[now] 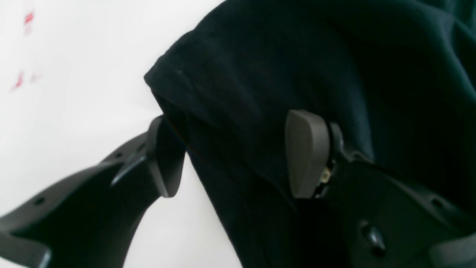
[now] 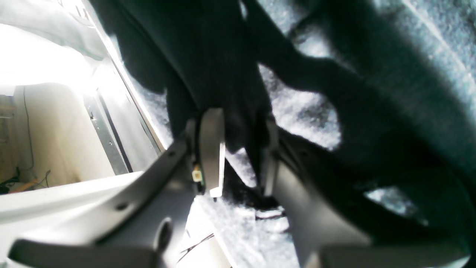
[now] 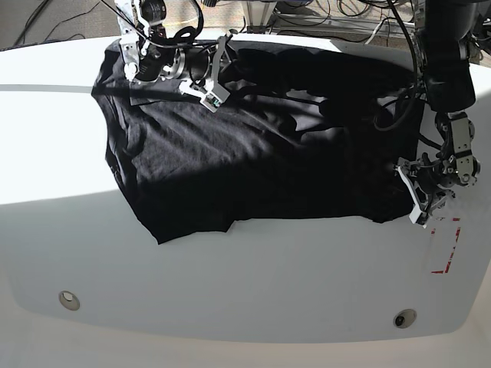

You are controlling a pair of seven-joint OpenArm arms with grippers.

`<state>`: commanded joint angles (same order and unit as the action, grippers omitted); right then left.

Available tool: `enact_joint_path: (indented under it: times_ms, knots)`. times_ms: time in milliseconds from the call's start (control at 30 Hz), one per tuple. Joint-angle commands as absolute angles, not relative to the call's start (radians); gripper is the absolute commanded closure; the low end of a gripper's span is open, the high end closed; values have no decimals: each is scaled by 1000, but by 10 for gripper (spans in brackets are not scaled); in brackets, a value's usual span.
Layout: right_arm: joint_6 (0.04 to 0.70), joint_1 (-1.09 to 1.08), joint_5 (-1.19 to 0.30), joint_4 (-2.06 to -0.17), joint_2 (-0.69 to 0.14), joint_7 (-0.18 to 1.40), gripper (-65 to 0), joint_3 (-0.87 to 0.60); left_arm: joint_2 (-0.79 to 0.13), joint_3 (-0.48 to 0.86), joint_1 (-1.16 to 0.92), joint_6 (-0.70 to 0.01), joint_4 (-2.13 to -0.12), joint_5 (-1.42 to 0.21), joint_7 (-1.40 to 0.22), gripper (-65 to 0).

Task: Layout the t-shirt on the table in an organized manner, then fold the t-shirt properly
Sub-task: 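Grasp the black t-shirt's collar edge with the right gripper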

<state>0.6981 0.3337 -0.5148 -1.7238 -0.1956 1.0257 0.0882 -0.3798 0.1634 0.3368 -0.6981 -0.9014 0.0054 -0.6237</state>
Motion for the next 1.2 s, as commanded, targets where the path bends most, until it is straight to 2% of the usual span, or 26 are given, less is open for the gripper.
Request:
enact_joint_path:
  times_ms: [367,533,633,700,767,867,1200]
  knots:
    - [698,331,-516,-1698,-228,1026,-151,88,-401,159,383,-698,-905,5,-657,-379]
    - [698,341,-526,-1833,-229,1027,-159,90,-404,159,380,-698,-952,5,-688,-379]
    - [698,349,-526,-1946,-222,1056,-231,107,-406,160,367,-698,-1017,5,-711,-379]
    - [698,331,-526,-2006,-214,1096,-311,116,-406,160,348,-698,-1049,5,-727,-379]
    - [698,306,-529,-2028,-182,1130,-363,117,-406,160,341,-698,-1078,5,-734,-379]
    - [698,265,-564,-2025,-137,1164,-398,117,-406,160,338,-698,-1121,5,-748,-379]
    - [698,136,-602,-1983,-102,1162,-342,271,-406,160,312,-698,-1241,5,-849,-379]
